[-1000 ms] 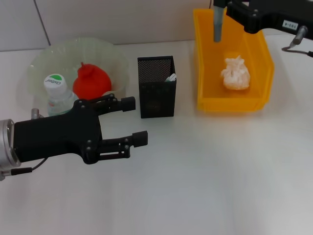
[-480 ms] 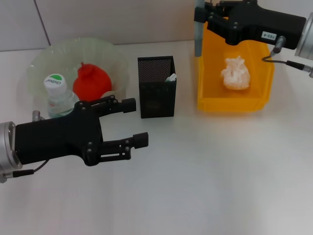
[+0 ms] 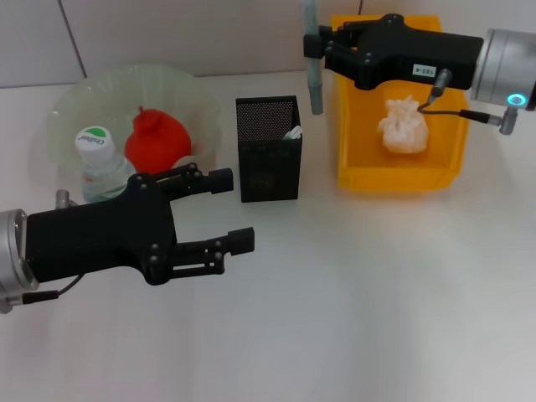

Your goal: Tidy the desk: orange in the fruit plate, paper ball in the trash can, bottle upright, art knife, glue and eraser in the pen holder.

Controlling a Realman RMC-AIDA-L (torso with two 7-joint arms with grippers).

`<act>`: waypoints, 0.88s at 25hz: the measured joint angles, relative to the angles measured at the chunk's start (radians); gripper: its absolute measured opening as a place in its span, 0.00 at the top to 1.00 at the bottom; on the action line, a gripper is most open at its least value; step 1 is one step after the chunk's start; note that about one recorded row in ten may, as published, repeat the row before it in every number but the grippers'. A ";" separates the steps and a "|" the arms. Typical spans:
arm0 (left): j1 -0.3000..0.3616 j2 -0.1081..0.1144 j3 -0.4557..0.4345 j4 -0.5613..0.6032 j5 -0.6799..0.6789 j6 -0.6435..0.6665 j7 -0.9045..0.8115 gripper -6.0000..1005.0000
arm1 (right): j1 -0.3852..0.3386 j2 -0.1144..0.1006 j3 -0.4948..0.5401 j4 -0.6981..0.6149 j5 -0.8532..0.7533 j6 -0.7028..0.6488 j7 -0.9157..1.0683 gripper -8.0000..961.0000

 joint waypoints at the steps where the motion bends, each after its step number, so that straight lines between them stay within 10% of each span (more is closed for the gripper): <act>1: 0.000 0.000 0.000 0.000 0.000 0.000 0.000 0.20 | 0.007 -0.001 -0.001 0.010 -0.009 0.009 0.000 0.85; 22: -0.003 -0.001 0.009 0.000 0.000 0.000 0.000 0.20 | 0.151 -0.024 -0.007 0.152 -0.095 0.129 -0.013 0.86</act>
